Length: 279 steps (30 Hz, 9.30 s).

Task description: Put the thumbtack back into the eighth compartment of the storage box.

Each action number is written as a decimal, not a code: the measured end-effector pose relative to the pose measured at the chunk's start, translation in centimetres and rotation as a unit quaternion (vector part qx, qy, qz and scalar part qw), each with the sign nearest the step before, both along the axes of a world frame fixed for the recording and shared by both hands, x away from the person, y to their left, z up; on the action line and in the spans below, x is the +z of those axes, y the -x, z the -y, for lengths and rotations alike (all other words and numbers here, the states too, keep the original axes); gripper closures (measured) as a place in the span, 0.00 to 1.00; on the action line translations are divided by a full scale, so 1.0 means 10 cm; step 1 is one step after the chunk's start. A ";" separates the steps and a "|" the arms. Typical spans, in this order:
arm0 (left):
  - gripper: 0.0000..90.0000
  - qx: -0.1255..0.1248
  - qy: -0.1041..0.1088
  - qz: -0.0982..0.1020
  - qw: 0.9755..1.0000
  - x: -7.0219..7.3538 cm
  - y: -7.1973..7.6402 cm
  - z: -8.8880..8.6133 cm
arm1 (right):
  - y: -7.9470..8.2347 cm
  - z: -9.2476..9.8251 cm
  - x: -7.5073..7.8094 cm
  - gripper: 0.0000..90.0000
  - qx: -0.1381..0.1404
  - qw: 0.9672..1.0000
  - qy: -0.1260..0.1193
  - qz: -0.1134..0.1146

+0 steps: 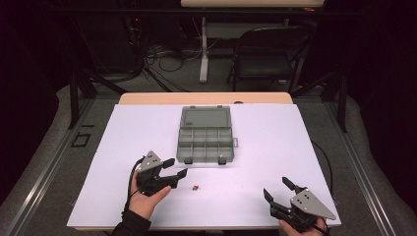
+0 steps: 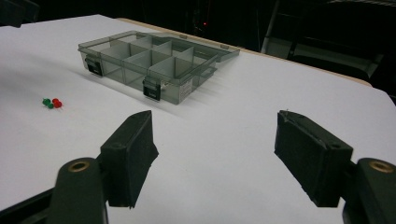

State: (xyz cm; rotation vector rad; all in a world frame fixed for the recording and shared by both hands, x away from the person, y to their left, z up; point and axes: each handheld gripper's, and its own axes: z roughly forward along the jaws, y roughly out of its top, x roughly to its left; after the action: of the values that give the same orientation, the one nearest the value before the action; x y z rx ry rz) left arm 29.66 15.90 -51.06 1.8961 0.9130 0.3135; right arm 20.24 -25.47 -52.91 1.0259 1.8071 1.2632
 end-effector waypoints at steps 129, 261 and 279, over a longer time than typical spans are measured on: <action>1.00 -0.087 -0.029 -0.031 0.995 0.51 -0.57 0.80 | 0.00 0.02 0.01 0.31 0.001 1.000 -0.002 0.000; 0.46 -0.045 -0.041 -0.011 0.998 -0.05 -0.11 0.23 | -0.01 0.00 0.00 0.30 0.004 1.000 -0.002 -0.002; 0.60 -0.073 -0.045 -0.040 0.996 -0.36 -0.04 0.27 | -0.01 0.00 0.00 0.30 0.005 1.000 -0.001 -0.003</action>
State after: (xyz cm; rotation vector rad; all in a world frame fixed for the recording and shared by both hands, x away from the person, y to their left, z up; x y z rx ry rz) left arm 30.02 13.17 -54.64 2.0583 0.8199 0.1941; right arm 20.34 -25.44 -52.94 1.0243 1.8189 1.2694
